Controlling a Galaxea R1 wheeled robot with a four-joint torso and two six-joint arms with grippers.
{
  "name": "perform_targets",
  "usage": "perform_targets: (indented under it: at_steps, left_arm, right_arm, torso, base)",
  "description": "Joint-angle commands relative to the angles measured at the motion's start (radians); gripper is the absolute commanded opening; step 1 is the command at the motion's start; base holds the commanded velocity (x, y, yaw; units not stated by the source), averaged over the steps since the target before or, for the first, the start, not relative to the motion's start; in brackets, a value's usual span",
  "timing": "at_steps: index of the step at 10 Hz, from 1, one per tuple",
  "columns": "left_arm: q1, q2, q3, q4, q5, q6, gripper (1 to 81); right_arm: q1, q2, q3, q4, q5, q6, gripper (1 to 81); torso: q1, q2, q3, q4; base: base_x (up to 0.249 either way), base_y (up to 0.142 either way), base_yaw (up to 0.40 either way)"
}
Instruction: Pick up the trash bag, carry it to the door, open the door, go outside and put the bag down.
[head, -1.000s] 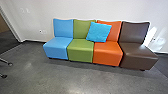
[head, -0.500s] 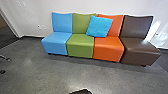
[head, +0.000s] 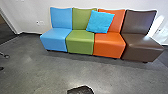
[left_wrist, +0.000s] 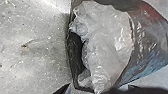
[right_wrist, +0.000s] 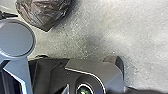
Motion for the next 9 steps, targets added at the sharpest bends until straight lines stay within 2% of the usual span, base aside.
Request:
perform_targets:
  at_steps: [1,4,5,6,8,9]
  left_arm:
    - [-0.154,-0.019,0.013,-0.029,0.134,-0.004,81.1]
    - [-0.2,0.023,0.003,-0.014,0.156,-0.004,81.1]
    - [-0.207,0.048,-0.017,-0.008,0.16,-0.004,81.1]
    - [-0.217,0.06,-0.031,-0.008,0.164,-0.004,81.1]
    - [-0.229,0.074,-0.045,-0.008,0.164,-0.002,81.1]
    - [-0.232,0.082,-0.059,-0.008,0.162,-0.002,81.1]
  right_arm:
    - [0.044,-0.057,0.02,0.012,-0.058,0.001,81.1]
    - [0.048,-0.045,0.016,0.013,-0.07,0.001,81.1]
    - [0.048,-0.045,0.016,0.013,-0.07,0.001,81.1]
    - [0.048,-0.045,0.016,0.013,-0.07,0.001,81.1]
    - [0.05,-0.043,0.017,0.015,-0.071,0.001,81.1]
    - [0.05,-0.041,0.016,0.016,-0.071,0.001,81.1]
  torso:
    - [0.063,-0.098,0.0,0.0]
    - [0.13,-0.206,-0.001,0.0]
    - [0.15,-0.238,-0.094,0.0]
    - [0.168,-0.268,-0.098,0.0]
    - [0.203,-0.323,-0.141,0.0]
    - [0.224,-0.358,-0.08,0.0]
  base:
    - [0.0,0.0,0.0]
    - [0.0,0.0,0.0]
    - [0.0,0.0,0.0]
    - [0.0,0.0,0.0]
    - [0.0,0.0,0.0]
    - [0.0,0.0,0.0]
